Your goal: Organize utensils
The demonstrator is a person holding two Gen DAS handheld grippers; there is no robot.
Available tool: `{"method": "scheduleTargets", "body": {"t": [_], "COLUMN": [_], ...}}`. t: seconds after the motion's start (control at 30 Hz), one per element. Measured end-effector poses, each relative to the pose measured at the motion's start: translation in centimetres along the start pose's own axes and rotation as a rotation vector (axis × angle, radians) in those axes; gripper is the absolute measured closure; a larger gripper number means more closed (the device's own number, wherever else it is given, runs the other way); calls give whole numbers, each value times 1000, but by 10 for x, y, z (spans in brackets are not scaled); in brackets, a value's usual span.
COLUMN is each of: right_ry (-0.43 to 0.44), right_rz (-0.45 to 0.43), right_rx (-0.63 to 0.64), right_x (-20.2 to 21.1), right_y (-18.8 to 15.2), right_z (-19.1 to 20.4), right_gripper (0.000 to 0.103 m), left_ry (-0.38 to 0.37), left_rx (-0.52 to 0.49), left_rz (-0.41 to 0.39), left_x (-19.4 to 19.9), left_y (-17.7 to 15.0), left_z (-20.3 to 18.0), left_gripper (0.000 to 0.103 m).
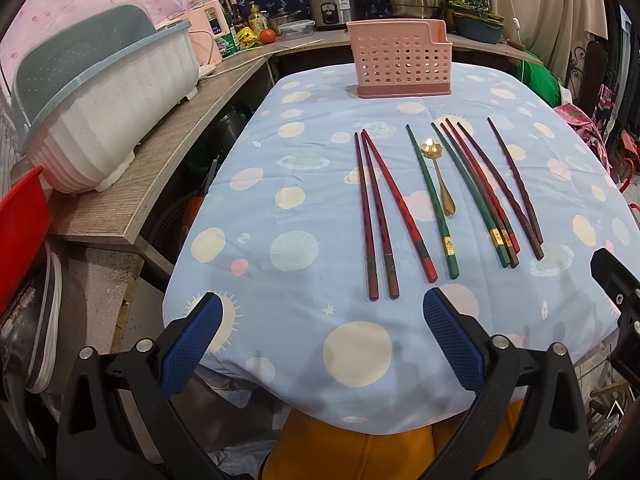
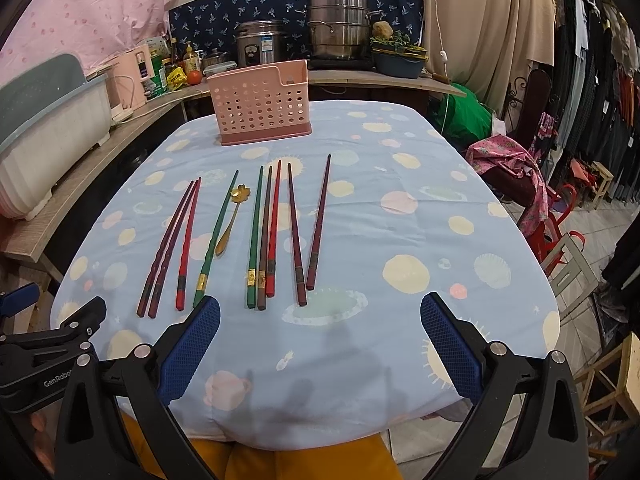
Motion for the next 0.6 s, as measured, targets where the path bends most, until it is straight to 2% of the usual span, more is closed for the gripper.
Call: {"method": "scheduleTargets", "body": {"t": [0.6], "right_ry": [-6], "right_rz": [2], "right_rx": [-17], "right_x": [-1], "right_y": [-2], "right_z": [-4], "right_gripper": [7], "left_ry": [-5], "left_rx": [-3], "left_rz": [12], "left_x": [-3], "left_y": [-2], "left_z": [-6], "left_gripper": [7]}}
Point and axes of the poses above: each gripper's, at about its wrist camera, not at the fingertips, and x roughly against the way its jaws point, z to its left, y to its top, the point moved 4 cm from there along -x, roughly the way its jaws point, and after that the axes turned 13 degrees about -z, right-handed, at the moved point
